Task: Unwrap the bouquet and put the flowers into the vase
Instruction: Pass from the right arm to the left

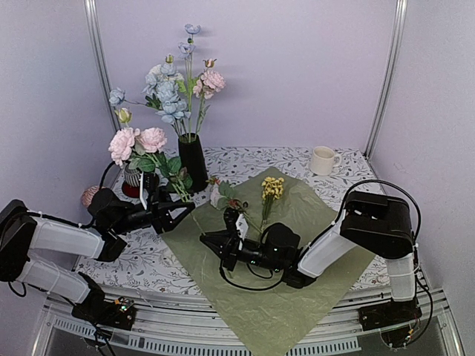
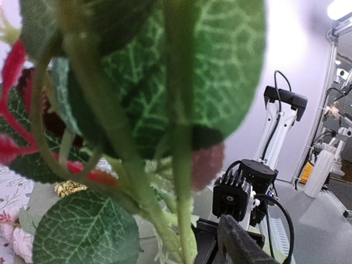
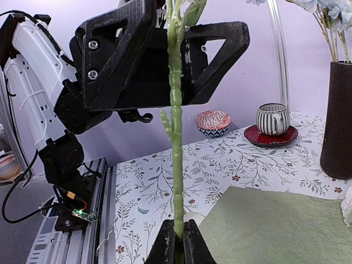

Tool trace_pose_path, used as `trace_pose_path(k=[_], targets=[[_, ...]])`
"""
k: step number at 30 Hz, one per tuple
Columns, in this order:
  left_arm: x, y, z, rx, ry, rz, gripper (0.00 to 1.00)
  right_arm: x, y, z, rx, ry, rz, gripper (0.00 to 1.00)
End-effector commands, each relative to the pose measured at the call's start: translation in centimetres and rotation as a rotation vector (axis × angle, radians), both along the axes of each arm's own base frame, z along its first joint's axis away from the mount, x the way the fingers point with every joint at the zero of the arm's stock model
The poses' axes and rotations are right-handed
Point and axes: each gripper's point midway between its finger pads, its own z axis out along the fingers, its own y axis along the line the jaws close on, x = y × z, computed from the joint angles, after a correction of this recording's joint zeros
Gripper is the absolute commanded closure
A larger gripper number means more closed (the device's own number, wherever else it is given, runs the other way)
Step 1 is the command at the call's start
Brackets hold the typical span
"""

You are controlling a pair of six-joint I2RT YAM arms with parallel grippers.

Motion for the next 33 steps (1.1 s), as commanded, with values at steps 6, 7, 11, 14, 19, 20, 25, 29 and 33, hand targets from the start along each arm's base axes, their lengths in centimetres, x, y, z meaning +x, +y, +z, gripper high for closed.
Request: trace_pose_path(k=[6,7,11,14,19,20,25,29,33], targets=[[-0.6,0.0,0.3,-0.009,-0.026,-0.006,0.60,-0.5,0.4,-0.4,0.003,-0.012,0.018,0.95],[-0.6,0.0,0.3,-0.009,-0.025,-0.006,0.62,-0.5,0.4,-0.3,0.004,-0.013,0.019,0.95],[-0.6,0.0,0.3,-0.010,-0.027,-0.004,0.65,-0.5,0.2,-0.3,0.008,-0.014,0.016,0.95],[-0.5,0.0,0.3,-0.010,-0.025,-0.002,0.56,-0.4,-0.1,-0.3,0.016,-0.013,0.006,0.94],[-0.4,0.1,0.3,-0.009,-0.020,0.005,0.45,-0.4,-0.8,-0.1,0.036,-0.013,-0.011,0.94],[-0.4,0.0,0.3,-0.007,-0.019,0.003,0.45,-0.4,-0.8,0.0,0.040,-0.012,-0.012,0.94],[-0.2,-0.2,0.0,-0.002,-0.006,-0.005,0.51,-0.4,-1.0,0.1,0.046,-0.014,-0.015,0.94],[-0.1,-0.3,-0.1,0.001,0.001,-0.009,0.61,-0.4,-1.1,0.0,0.047,-0.015,-0.015,0.94],[-0.1,-0.3,-0.2,0.003,0.001,-0.008,0.73,-0.5,-1.1,0.1,0.051,-0.017,-0.012,0.92]])
